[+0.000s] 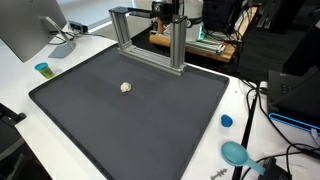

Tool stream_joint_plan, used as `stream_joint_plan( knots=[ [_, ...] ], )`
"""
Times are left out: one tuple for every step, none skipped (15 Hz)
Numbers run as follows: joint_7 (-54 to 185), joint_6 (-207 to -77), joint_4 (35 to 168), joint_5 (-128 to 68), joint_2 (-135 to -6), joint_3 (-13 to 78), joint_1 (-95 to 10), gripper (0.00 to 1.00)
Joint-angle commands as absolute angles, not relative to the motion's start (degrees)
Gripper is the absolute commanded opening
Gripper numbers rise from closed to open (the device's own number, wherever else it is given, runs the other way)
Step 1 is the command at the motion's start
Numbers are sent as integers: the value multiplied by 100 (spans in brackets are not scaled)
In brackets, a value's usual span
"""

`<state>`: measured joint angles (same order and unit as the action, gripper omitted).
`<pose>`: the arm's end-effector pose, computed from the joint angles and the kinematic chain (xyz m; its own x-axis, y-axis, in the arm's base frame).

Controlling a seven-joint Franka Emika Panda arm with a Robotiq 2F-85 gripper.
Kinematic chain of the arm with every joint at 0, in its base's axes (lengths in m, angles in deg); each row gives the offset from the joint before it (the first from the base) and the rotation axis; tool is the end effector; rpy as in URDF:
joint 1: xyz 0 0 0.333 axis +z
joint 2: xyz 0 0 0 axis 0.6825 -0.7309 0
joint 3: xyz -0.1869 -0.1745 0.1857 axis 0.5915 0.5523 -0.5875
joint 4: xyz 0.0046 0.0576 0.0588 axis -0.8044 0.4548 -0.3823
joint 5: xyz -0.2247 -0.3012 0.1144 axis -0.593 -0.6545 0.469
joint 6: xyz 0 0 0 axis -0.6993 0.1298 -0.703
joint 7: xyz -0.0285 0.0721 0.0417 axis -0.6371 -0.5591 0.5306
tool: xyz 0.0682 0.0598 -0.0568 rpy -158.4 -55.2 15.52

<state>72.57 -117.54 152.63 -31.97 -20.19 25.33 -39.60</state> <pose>0.3697 0.0359 0.4831 0.9856 0.1688 0.0061 0.1672 -0.9800 0.1079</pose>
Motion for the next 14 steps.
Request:
stream_joint_plan(
  knots=[
    [7117,-12032,15739,-3222,-1800,2672,-4135,100],
    [7015,-12112,15837,-3207,-1706,2699,-4206,100],
    [6758,-12186,15854,-3098,-1616,2731,-4310,100],
    [7024,-12006,15611,-3176,-1972,2669,-4196,100],
    [6926,-12065,15661,-3173,-1916,2687,-4260,100],
    [6886,-12084,15692,-3170,-1858,2702,-4297,100],
    [6858,-12085,15713,-3168,-1811,2706,-4311,100],
    [6748,-12185,15770,-3137,-1772,2661,-4302,100],
    [6751,-12178,15821,-3011,-1718,2692,-4257,100],
    [6696,-12182,15877,-2952,-1648,2683,-4250,100],
    [6592,-12159,15938,-2901,-1544,2656,-4260,100],
    [6489,-12119,15978,-2845,-1451,2648,-4274,100],
    [6287,-12057,16032,-2718,-1292,2647,-4305,100],
    [6146,-12003,16074,-2609,-1166,2657,-4322,100]
  ],
)
